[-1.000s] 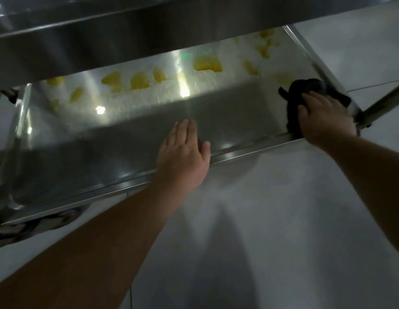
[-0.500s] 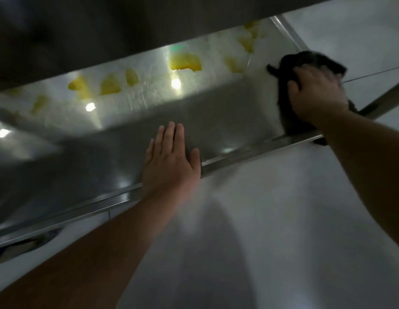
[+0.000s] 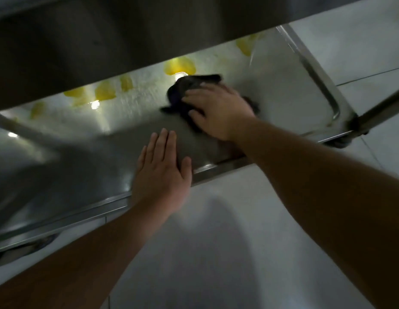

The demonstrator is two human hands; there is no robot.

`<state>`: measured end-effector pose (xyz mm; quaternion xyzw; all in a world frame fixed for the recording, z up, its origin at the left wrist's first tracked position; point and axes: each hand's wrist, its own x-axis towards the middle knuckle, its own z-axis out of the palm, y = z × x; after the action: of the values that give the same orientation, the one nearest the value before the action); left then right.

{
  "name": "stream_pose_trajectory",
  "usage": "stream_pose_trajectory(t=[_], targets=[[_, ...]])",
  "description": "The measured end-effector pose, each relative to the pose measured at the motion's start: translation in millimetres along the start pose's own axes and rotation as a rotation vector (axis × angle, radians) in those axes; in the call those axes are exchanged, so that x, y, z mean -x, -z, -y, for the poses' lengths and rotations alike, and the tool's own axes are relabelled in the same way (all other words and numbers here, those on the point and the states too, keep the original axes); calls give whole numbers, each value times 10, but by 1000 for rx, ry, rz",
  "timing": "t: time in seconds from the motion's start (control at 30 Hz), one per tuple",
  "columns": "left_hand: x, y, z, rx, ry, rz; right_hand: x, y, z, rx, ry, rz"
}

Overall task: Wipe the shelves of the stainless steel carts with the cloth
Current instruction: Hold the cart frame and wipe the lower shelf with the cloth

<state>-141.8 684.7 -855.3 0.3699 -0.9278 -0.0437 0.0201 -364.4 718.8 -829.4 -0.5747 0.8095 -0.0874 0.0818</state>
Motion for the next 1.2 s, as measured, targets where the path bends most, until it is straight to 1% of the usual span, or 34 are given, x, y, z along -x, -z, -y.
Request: stream_pose_trajectory(t=[0.07, 0.1, 0.17, 0.2, 0.27, 0.33, 0.4, 0.43, 0.47, 0.53, 0.57, 0.6, 0.63, 0.67, 0.7, 0.8, 0.87, 0.9, 0.93, 1.0, 1.13, 1.2], targets=[[-2, -14, 2, 0, -3, -15, 24, 117, -523, -13, -231, -72], [2, -23, 1, -1, -6, -20, 84, 192, -800, -30, -347, -83], [7, -28, 2, 2, -6, -24, 306, 295, -1187, -72, -519, -52], [10, -22, -6, 5, -4, -22, 451, 299, -1258, -76, -586, -29], [19, -2, -28, 16, 1, -41, 744, 200, -1182, -52, -742, -26], [28, 8, -41, 34, 0, -71, 1010, 58, -893, -13, -887, -43], [38, 18, -49, 46, -1, -76, 1220, -39, -520, -6, -935, -49], [39, 21, -52, 50, -2, -71, 1291, -76, -325, -12, -892, -60], [33, 26, -56, 53, -3, -63, 1332, -116, -125, -22, -802, -67], [33, 48, -63, 62, -6, -35, 1336, -187, 224, -30, -543, -61], [37, 58, -68, 65, -6, -23, 1292, -220, 324, -22, -425, -44], [39, 62, -73, 70, -4, -13, 1209, -215, 350, -21, -346, -14], [33, 63, -73, 78, 3, 0, 1104, -189, 302, -19, -312, 9], [14, 63, -71, 90, 11, 17, 987, -152, 198, -19, -319, 15], [-12, 71, -61, 110, 15, 39, 879, -110, 62, -20, -367, 1], [-71, 139, 53, 236, -16, 106, 599, -14, -281, -32, -617, -62], [-8, 235, 291, 249, -43, 113, 436, -22, -201, -26, -731, -51], [77, 274, 473, 222, -42, 110, 362, -45, -46, -32, -750, -34], [176, 310, 693, 186, -31, 107, 278, -65, 156, -47, -734, -19], [395, 359, 1207, 117, 33, 118, 118, -131, 680, -71, -627, 18], [802, 515, 2296, 70, 248, 159, -230, -376, 1843, -46, -343, 85], [946, 610, 2719, 96, 309, 203, -407, -507, 2396, -51, -154, 131]])
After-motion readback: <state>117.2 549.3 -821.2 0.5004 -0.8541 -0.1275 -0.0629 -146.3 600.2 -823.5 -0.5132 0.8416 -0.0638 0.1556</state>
